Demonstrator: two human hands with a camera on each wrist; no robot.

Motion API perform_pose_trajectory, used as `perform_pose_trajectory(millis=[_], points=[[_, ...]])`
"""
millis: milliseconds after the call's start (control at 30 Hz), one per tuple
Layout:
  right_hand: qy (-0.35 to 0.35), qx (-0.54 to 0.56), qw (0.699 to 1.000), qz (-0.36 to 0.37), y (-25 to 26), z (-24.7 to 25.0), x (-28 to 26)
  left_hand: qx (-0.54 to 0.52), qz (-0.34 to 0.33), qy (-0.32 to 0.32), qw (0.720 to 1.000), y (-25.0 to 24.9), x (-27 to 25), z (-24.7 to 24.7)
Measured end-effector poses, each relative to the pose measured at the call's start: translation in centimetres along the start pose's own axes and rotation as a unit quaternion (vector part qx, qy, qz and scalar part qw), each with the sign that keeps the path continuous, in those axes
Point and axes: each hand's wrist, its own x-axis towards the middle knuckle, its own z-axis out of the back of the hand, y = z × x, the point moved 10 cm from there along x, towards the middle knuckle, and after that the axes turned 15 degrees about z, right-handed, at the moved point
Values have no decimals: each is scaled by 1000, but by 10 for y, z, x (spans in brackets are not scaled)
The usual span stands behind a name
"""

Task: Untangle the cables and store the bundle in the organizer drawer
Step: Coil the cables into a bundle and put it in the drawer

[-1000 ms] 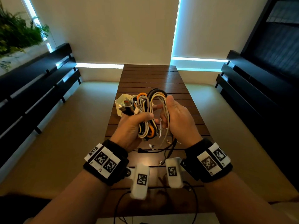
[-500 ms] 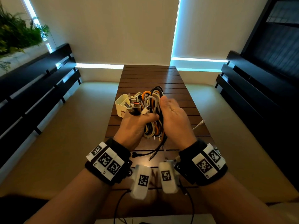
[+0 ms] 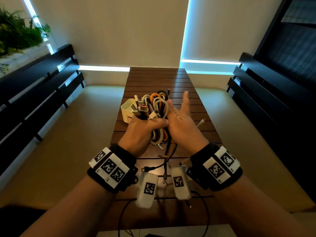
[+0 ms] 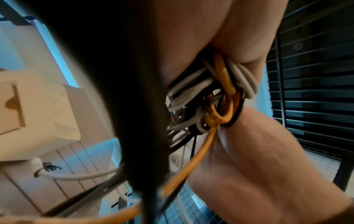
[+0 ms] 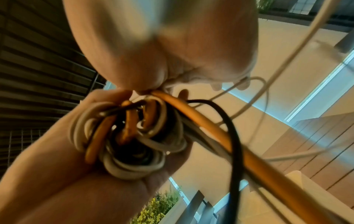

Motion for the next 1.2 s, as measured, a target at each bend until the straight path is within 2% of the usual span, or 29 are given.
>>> perform_pose_trajectory(millis=[100, 233, 333, 467, 533, 667, 900, 1067, 1200], points=[[27, -38, 999, 5, -12, -7, 3, 31, 0, 21, 999, -2, 1, -4], [41, 36, 998, -37, -7, -5, 2, -42, 17, 49, 998, -2, 2, -10], [-8, 69, 996, -57, -2, 8, -5, -74, 21, 40, 996, -2, 3, -6], [-123, 161, 979, 23, 7, 31, -11, -113, 52, 12, 992, 6, 7, 8], [-152, 190, 968, 58, 11, 37, -14, -123, 63, 0, 990, 10, 9, 15], [-103, 220, 963, 115, 20, 24, -11, -123, 48, 19, 991, 6, 7, 11], [-87, 253, 956, 118, 17, 19, -10, -124, 81, 37, 988, 11, 3, 10], [2, 194, 973, 126, 23, 13, -12, -137, 121, 73, 980, 13, 0, 9], [58, 224, 964, 133, 38, 8, -13, -157, 142, 139, 967, 14, -7, -2]])
